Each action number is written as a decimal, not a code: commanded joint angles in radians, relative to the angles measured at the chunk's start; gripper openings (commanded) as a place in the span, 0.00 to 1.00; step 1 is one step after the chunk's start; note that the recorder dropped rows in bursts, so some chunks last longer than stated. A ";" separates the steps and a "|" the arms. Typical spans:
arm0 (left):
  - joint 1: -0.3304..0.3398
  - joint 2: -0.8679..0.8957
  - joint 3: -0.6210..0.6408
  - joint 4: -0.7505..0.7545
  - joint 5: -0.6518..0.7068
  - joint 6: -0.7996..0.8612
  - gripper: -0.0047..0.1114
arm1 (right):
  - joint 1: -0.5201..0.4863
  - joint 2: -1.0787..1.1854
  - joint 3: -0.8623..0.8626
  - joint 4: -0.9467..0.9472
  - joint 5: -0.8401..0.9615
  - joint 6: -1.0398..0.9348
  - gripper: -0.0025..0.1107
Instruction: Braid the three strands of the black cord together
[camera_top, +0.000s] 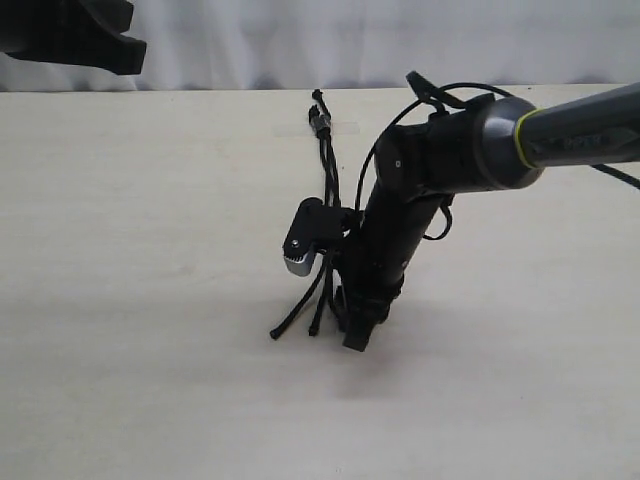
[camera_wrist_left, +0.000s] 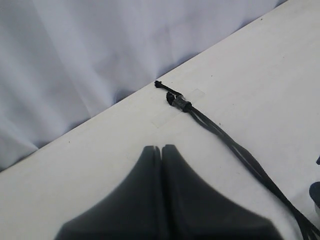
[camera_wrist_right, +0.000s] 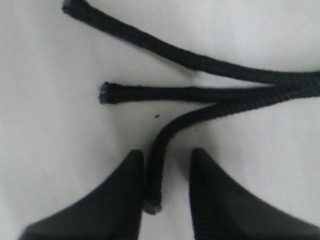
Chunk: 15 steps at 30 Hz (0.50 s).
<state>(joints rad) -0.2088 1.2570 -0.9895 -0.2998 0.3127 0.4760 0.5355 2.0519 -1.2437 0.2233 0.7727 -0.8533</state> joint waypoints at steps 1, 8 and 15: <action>0.004 -0.003 0.002 -0.010 -0.001 -0.006 0.04 | 0.001 -0.020 0.001 -0.131 -0.034 0.095 0.06; 0.004 -0.003 0.002 -0.013 0.002 -0.006 0.04 | -0.040 -0.156 -0.001 -0.277 -0.065 0.215 0.06; 0.004 -0.003 0.002 -0.013 0.002 -0.006 0.04 | -0.156 -0.168 0.001 -0.264 -0.065 0.218 0.06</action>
<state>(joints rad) -0.2088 1.2570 -0.9895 -0.2998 0.3167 0.4736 0.4115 1.8722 -1.2437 -0.0358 0.7127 -0.6412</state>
